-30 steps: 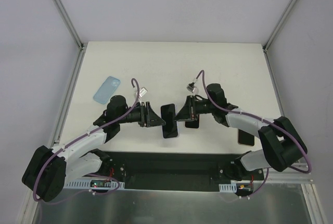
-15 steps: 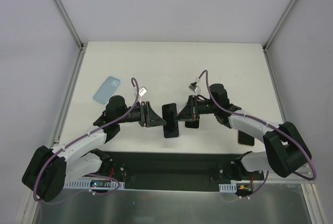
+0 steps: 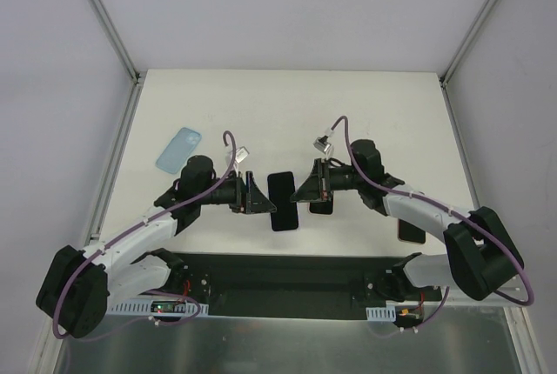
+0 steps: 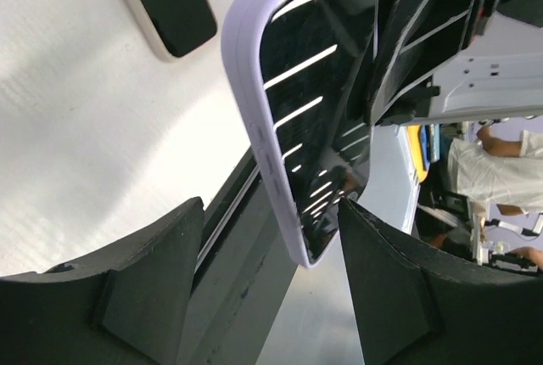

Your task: Put the phone into the phone case

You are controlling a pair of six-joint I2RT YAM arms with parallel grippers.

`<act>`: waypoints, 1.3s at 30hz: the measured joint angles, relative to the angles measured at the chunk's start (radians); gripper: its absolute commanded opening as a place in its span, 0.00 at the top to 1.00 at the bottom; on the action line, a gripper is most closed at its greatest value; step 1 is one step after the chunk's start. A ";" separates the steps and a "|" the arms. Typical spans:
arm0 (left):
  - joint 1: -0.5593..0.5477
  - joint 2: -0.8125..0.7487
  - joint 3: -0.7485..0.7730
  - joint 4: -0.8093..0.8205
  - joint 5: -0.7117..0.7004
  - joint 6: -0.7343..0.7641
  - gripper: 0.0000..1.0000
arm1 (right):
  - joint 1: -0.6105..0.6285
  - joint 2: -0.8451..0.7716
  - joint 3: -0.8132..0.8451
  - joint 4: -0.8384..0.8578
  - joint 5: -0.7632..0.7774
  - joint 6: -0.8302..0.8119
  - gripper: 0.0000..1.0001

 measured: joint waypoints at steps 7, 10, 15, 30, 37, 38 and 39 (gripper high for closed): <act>0.000 0.013 -0.080 0.250 0.023 -0.126 0.45 | 0.037 0.000 0.000 0.000 -0.001 0.000 0.94; 0.000 0.045 -0.102 0.347 0.038 -0.181 0.64 | 0.052 0.000 0.001 0.000 0.000 0.000 0.91; 0.005 0.068 -0.136 0.481 0.067 -0.274 0.95 | 0.062 0.005 0.002 -0.006 0.006 -0.008 0.70; 0.003 0.058 -0.153 0.542 0.040 -0.320 1.00 | 0.128 0.011 -0.091 0.129 -0.051 0.005 0.46; 0.004 0.040 -0.153 0.542 0.024 -0.323 1.00 | 0.151 0.011 -0.161 0.227 -0.058 0.044 0.64; 0.005 0.035 -0.153 0.540 0.023 -0.323 1.00 | 0.151 0.011 -0.166 0.237 -0.056 0.047 0.66; 0.005 0.031 -0.153 0.539 0.023 -0.322 1.00 | 0.151 0.012 -0.168 0.240 -0.054 0.049 0.73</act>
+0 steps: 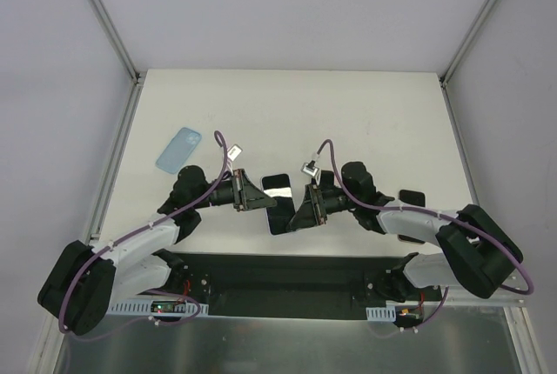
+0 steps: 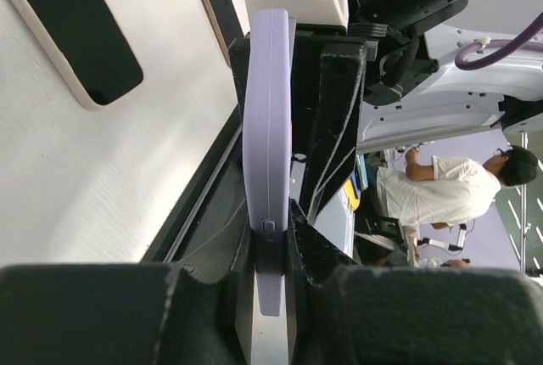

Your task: Put the phone into the phone case

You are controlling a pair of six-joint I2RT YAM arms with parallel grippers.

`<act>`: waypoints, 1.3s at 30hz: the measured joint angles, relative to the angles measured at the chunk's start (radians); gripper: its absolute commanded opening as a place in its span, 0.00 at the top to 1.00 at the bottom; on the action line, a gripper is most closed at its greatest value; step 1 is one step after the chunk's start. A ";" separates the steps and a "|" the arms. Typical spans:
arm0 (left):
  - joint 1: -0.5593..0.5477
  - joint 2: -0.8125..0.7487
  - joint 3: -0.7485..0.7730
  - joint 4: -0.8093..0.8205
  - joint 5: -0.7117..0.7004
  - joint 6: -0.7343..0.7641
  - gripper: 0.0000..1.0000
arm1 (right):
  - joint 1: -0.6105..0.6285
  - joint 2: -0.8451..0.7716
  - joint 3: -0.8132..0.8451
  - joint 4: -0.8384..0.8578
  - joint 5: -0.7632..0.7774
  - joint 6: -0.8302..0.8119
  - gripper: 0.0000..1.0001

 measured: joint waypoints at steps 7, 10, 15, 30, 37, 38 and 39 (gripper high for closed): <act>0.026 -0.046 -0.003 -0.060 -0.001 0.016 1.00 | 0.002 0.006 -0.002 0.055 0.005 0.005 0.99; 0.031 -0.063 0.013 -0.126 -0.005 0.050 1.00 | 0.006 0.017 -0.002 0.064 0.010 0.007 0.98; 0.032 -0.066 0.031 -0.167 0.008 0.084 1.00 | 0.010 0.022 -0.002 0.067 0.027 0.031 0.67; -0.010 -0.023 0.026 -0.242 0.157 0.227 1.00 | -0.058 -0.148 0.069 -0.219 0.145 -0.083 0.29; -0.048 0.018 0.026 -0.232 0.194 0.237 1.00 | -0.085 -0.154 0.136 -0.346 0.152 -0.162 0.30; -0.048 0.020 0.026 -0.227 0.195 0.237 1.00 | -0.087 -0.154 0.140 -0.359 0.152 -0.170 0.32; -0.049 0.022 0.026 -0.221 0.195 0.236 1.00 | -0.087 -0.154 0.143 -0.368 0.152 -0.177 0.33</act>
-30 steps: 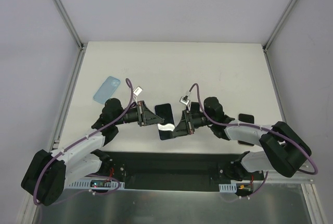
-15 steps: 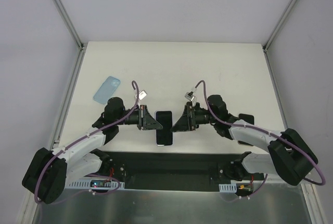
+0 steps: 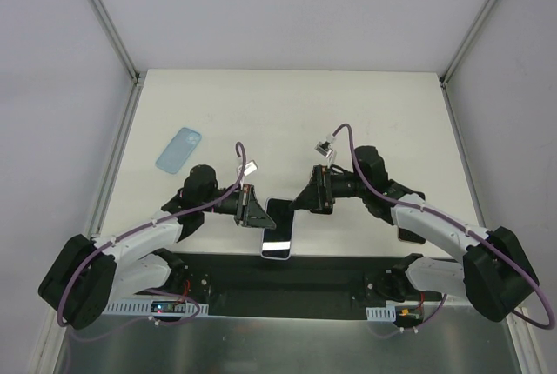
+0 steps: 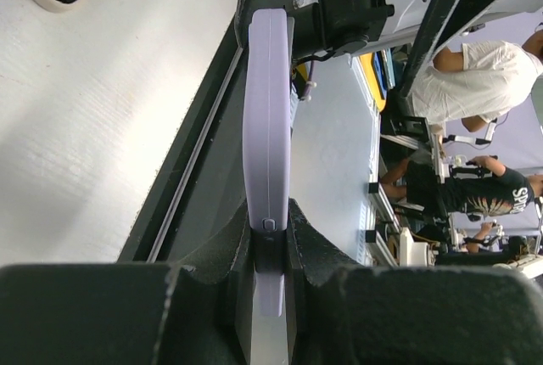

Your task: Put the phone into the phone case

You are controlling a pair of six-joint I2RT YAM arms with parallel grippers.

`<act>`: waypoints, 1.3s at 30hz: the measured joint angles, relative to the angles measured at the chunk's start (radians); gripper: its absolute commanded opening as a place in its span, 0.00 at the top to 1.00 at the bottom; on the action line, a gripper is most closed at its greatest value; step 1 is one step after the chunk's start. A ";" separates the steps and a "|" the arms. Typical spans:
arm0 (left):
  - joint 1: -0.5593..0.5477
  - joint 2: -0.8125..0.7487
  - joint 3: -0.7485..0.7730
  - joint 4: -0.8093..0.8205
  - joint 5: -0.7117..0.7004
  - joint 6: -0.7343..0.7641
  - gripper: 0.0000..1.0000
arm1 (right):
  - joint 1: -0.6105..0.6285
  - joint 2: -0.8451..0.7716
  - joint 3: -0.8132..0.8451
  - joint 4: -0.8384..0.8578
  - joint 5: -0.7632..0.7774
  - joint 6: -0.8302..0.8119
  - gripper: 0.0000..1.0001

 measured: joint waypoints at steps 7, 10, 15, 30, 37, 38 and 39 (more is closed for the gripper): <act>0.000 0.032 -0.002 0.096 0.017 -0.034 1.00 | -0.001 -0.002 0.004 -0.030 -0.026 -0.034 0.33; -0.001 0.047 -0.002 0.144 0.031 -0.057 1.00 | -0.001 -0.002 0.005 -0.031 -0.036 -0.040 0.45; -0.008 0.075 -0.002 0.197 0.043 -0.081 1.00 | -0.004 -0.002 0.016 -0.051 -0.051 -0.045 0.64; -0.027 0.177 0.063 0.159 0.026 -0.068 1.00 | -0.021 -0.034 0.061 -0.257 0.065 -0.136 0.72; -0.065 0.216 0.110 0.116 0.009 -0.038 1.00 | -0.025 -0.046 0.079 -0.311 0.094 -0.150 0.69; -0.070 0.218 0.113 0.116 0.009 -0.034 1.00 | -0.028 -0.046 0.079 -0.312 0.089 -0.146 0.75; -0.077 0.219 0.115 0.116 0.009 -0.029 1.00 | -0.030 -0.046 0.079 -0.312 0.088 -0.145 0.80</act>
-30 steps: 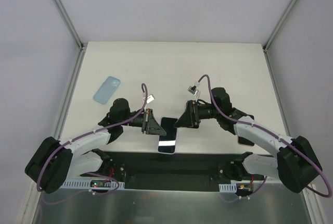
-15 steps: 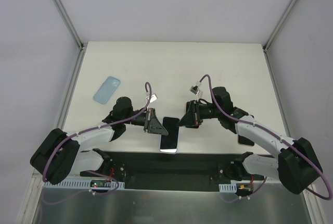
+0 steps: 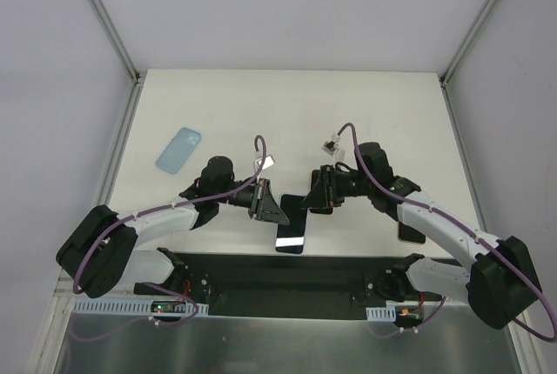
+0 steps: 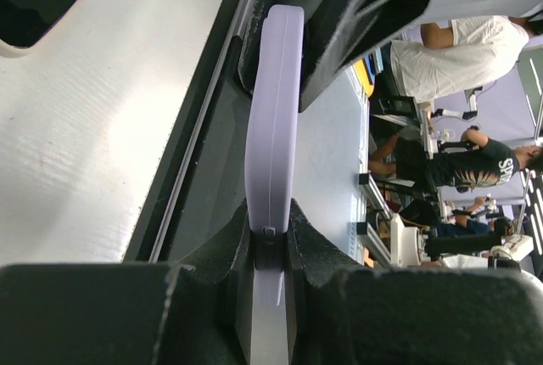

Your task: Put the phone into the phone case

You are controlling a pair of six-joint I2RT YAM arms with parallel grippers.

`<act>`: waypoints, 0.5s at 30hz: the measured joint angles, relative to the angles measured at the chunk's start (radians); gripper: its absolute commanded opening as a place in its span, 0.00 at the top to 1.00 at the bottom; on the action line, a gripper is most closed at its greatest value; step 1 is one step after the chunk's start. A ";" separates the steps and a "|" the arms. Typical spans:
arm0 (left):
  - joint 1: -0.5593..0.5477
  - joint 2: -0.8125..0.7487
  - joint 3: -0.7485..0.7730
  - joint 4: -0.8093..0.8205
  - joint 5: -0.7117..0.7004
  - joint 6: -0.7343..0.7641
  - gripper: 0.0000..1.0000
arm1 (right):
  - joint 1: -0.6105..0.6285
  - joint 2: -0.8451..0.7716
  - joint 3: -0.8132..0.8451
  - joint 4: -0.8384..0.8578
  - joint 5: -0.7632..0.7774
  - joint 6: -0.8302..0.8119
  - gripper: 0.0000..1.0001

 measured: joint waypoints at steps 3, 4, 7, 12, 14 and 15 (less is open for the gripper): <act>-0.008 0.000 0.004 0.000 0.003 0.006 1.00 | -0.012 0.000 0.000 -0.004 -0.016 0.001 0.96; -0.007 0.000 0.004 -0.001 0.005 0.006 1.00 | -0.014 0.000 0.000 -0.002 -0.027 -0.003 0.98; -0.008 0.000 0.004 -0.012 0.008 0.006 1.00 | -0.016 -0.003 0.000 -0.003 -0.048 -0.025 0.99; -0.019 0.007 0.021 -0.045 -0.012 0.017 1.00 | -0.013 -0.020 0.011 -0.052 -0.028 -0.069 0.74; -0.023 0.014 0.029 -0.048 -0.019 0.020 1.00 | -0.011 -0.033 0.019 -0.081 -0.008 -0.079 0.64; -0.024 0.016 0.035 -0.050 -0.024 0.020 1.00 | -0.010 -0.038 0.021 -0.090 0.008 -0.084 0.64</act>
